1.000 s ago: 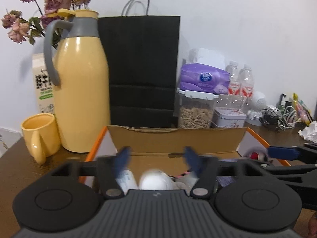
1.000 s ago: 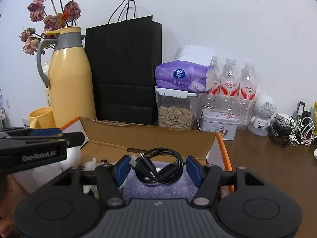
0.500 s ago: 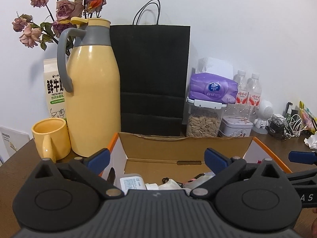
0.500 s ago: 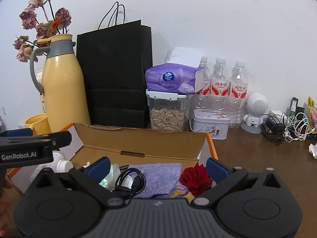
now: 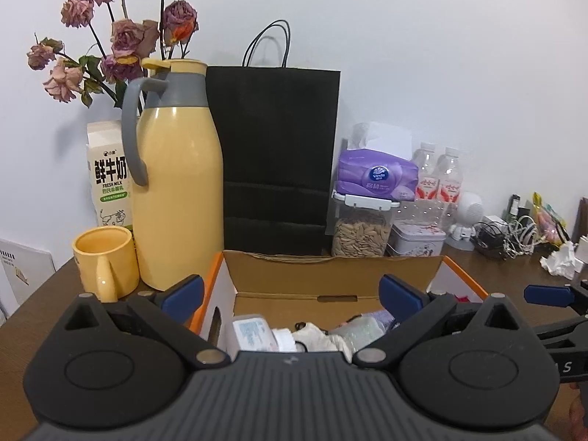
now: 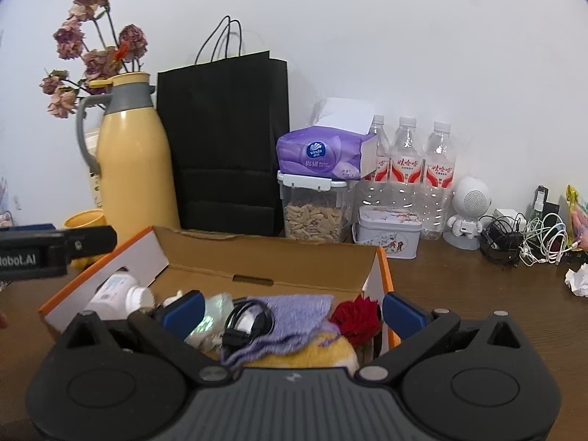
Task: Organize objects
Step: 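Withdraw both grippers from the box back over the table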
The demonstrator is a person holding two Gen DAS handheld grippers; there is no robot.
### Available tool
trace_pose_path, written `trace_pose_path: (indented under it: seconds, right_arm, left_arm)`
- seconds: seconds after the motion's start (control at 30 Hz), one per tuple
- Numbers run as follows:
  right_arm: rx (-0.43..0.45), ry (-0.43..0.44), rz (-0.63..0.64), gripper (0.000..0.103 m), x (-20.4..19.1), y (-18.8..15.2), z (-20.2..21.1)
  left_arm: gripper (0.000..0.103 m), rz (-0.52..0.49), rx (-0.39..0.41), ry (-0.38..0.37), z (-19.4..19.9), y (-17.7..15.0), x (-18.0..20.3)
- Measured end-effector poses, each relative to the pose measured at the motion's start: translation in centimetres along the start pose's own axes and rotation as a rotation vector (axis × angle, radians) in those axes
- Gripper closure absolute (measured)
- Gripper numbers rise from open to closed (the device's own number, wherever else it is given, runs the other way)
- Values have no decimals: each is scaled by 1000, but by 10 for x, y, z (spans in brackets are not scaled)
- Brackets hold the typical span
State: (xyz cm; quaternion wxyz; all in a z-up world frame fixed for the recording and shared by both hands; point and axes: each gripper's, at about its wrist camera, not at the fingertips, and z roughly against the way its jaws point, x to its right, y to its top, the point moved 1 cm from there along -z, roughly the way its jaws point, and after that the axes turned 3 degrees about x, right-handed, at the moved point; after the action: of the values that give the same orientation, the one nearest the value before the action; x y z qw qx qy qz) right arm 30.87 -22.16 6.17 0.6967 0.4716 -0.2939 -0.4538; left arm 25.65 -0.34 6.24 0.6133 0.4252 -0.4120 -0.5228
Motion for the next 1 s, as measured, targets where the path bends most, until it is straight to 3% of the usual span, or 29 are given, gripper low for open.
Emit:
trace_pose_path:
  seconds: [0.37,0.77,1.0]
  right_arm:
    - [4,56,40,0,-8,-21,60]
    - [-151,111,67,0,-15,-80,91]
    - [-176,180,83,0,-26,-89,103]
  left_arm:
    - [0,-30,-60,-29,57,-27,-22]
    - [0,-12,-167,25,97,-73,-57]
    - [0,-4,-185,19,112,-82,-62]
